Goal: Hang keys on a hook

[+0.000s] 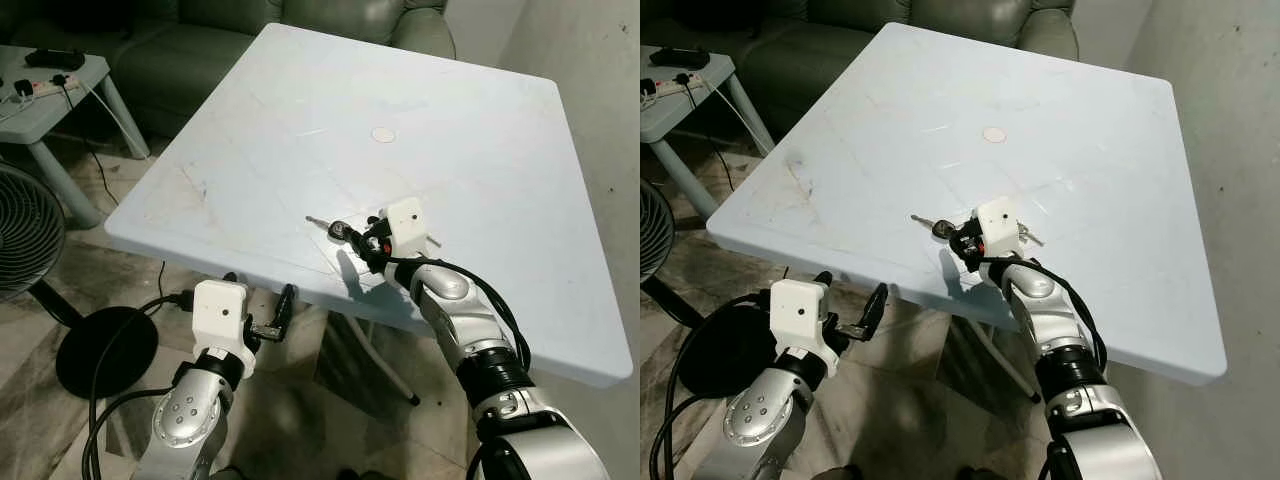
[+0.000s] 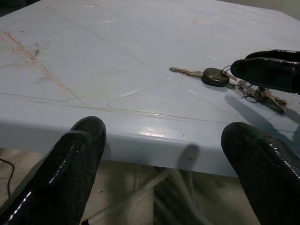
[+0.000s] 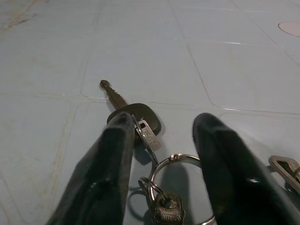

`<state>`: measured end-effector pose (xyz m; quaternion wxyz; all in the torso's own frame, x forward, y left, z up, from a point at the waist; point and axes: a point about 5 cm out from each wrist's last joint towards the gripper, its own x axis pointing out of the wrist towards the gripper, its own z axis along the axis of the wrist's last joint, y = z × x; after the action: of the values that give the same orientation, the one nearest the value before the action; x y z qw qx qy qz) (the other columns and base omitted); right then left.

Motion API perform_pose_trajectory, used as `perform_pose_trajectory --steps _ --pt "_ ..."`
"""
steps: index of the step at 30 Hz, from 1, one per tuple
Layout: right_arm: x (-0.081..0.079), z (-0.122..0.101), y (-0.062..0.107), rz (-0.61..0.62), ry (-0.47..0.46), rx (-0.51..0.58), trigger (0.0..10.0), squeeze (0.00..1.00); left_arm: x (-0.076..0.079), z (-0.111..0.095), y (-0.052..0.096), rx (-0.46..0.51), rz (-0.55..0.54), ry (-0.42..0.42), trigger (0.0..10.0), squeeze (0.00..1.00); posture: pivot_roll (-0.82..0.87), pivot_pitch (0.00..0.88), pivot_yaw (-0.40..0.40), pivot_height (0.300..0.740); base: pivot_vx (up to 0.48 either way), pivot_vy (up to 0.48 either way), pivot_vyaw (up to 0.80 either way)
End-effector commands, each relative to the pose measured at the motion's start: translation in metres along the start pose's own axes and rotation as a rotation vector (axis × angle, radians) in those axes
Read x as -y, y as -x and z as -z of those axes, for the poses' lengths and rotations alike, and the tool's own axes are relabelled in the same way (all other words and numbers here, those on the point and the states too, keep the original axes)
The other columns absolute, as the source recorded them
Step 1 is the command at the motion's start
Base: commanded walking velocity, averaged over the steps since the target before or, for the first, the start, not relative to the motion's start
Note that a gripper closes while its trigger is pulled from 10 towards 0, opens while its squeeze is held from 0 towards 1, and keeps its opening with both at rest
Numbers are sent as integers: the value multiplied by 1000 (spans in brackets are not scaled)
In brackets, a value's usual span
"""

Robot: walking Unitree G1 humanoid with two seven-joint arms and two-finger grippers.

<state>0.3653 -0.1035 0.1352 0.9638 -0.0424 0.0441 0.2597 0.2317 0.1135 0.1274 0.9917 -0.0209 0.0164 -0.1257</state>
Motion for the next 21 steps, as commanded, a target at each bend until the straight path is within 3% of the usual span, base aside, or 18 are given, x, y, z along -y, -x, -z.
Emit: perform_pose_trajectory --steps 1,2,4,5,18,19,20,21 --pt "3 -1 -1 -13 -16 -3 4863 0 2 -1 3 -5 0 1 10000 0 133 177 -64 740 0 0 0" --pt "3 -2 -1 -10 -13 -1 8745 0 1 -1 3 -5 -1 1 10000 0 134 178 -65 740 0 0 0" --pt "4 -2 0 -5 -8 2 8745 0 1 -1 3 -5 -2 1 10000 0 134 178 -65 740 0 0 0" --pt "4 -2 0 -10 -9 0 10000 0 1 -1 3 -4 -4 1 10000 0 135 179 -65 740 0 0 0" --pt "3 -2 0 -31 -4 5 10000 0 1 -1 3 -7 -6 5 10000 0 133 180 -62 740 0 0 0" --pt "4 -2 0 -27 -6 7 8510 0 1 -1 3 -7 -6 5 10000 0 133 180 -62 740 0 0 0" --pt "4 -2 0 -25 -7 7 8510 0 1 -1 3 -7 -5 6 10000 0 133 180 -62 740 0 0 0" --pt "5 -2 0 -21 -8 12 4196 0 1 -1 3 -7 -5 6 10000 0 131 183 -62 740 0 0 0"
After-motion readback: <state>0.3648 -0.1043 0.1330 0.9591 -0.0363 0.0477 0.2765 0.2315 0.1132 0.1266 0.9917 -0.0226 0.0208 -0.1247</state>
